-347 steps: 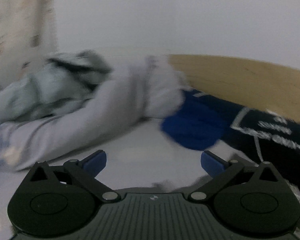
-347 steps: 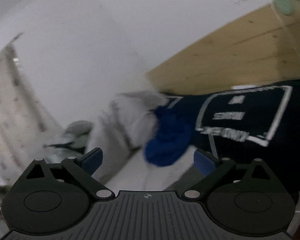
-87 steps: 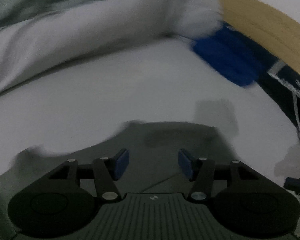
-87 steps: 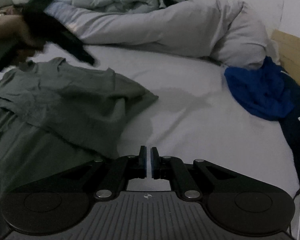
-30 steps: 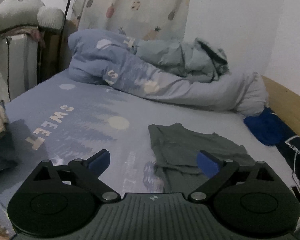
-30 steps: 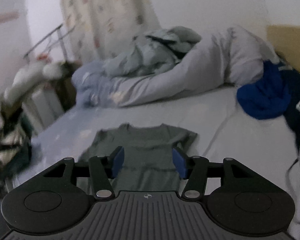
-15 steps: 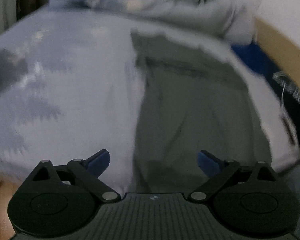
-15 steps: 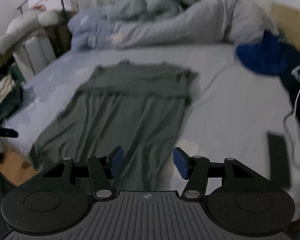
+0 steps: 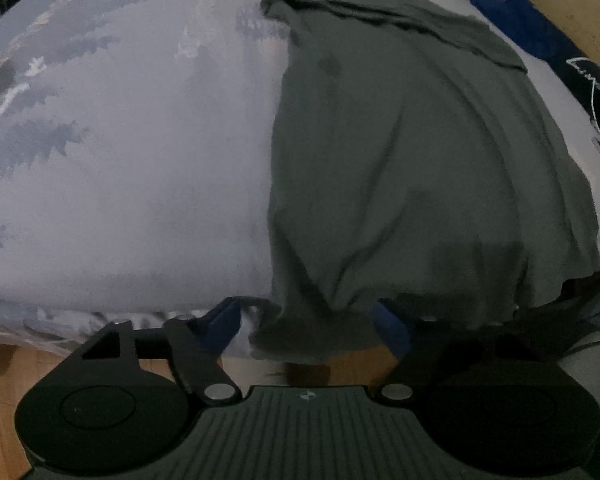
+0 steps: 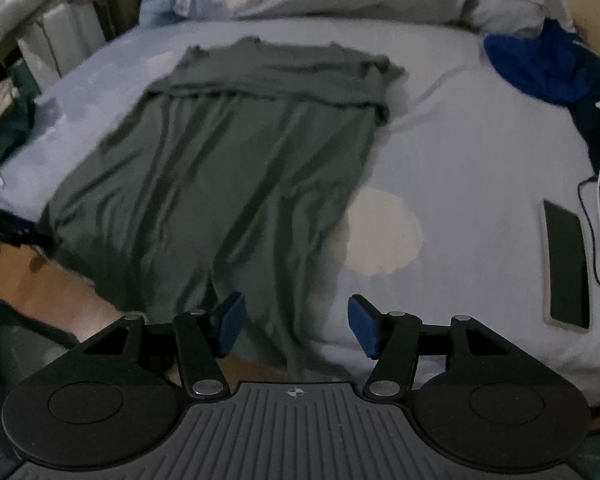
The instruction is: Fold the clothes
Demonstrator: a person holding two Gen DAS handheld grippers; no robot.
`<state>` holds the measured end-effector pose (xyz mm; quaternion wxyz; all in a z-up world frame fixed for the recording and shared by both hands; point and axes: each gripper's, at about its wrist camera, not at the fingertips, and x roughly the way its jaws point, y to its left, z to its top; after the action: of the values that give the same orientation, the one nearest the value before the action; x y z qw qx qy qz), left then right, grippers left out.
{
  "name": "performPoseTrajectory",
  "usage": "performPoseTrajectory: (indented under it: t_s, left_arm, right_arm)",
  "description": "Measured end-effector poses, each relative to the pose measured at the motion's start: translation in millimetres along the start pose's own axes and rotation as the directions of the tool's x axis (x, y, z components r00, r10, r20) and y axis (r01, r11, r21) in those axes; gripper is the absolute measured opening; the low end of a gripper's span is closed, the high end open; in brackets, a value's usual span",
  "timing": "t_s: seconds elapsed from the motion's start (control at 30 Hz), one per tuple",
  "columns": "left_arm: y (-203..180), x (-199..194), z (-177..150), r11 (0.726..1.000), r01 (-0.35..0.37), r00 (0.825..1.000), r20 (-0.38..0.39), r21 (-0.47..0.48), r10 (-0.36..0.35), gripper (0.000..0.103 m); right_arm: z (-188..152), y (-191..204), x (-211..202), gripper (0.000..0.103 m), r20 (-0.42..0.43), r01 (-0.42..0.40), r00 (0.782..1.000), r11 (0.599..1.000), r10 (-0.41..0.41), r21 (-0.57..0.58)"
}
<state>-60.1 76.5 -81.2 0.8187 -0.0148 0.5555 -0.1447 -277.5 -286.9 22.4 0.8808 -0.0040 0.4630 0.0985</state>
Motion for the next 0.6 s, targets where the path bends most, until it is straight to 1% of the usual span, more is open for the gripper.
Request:
performPoseTrajectory:
  t_s: [0.03,0.07,0.13,0.2,0.3,0.43,0.53,0.6]
  left_arm:
    - [0.6,2.3,-0.4,1.0,0.001,1.0,-0.003,-0.001,-0.001,0.047]
    - [0.2,3.4,-0.1,1.0,0.0,1.0,-0.002,-0.001,0.0,0.042]
    - [-0.4,3.9,1.5,1.0,-0.001,1.0,0.002,-0.009,0.001,0.016]
    - [-0.6,-0.2,-1.1,0.999,0.019,1.0,0.014,-0.033,-0.018,0.015]
    - [-0.9,-8.7,-4.3,0.996,0.059,0.998,0.036,-0.071,-0.056,0.013]
    - [-2.3,-18.6,-5.3,0.989,0.107,0.993,0.064,-0.105,-0.101,0.012]
    - [-4.5,-22.5,-6.7,0.984,0.129,0.989,0.082,-0.122,-0.12,0.012]
    - [-4.7,-28.3,-10.4,0.981,0.141,0.987,0.093,-0.133,-0.129,0.011]
  right_arm:
    - [-1.8,-0.7,3.1,0.062,-0.016,-0.002,1.0,1.0,0.002,-0.002]
    - [-2.9,-2.6,8.2,0.062,-0.035,-0.012,0.999,1.0,0.012,0.003]
    - [-5.8,-4.3,18.0,0.062,-0.072,-0.023,0.997,1.0,0.024,0.006]
    - [-9.2,-4.0,27.6,0.064,-0.105,-0.029,0.994,1.0,0.029,0.003]
    - [-11.9,-2.2,45.5,0.071,-0.157,-0.035,0.987,0.999,0.032,-0.012]
    - [-16.7,-1.0,79.8,0.072,-0.244,-0.027,0.969,1.0,0.024,-0.009]
    - [-15.0,-0.4,95.4,0.071,-0.254,-0.042,0.966,0.999,0.041,0.001]
    - [-14.8,2.0,105.7,0.068,-0.269,-0.037,0.962,0.999,0.033,-0.011]
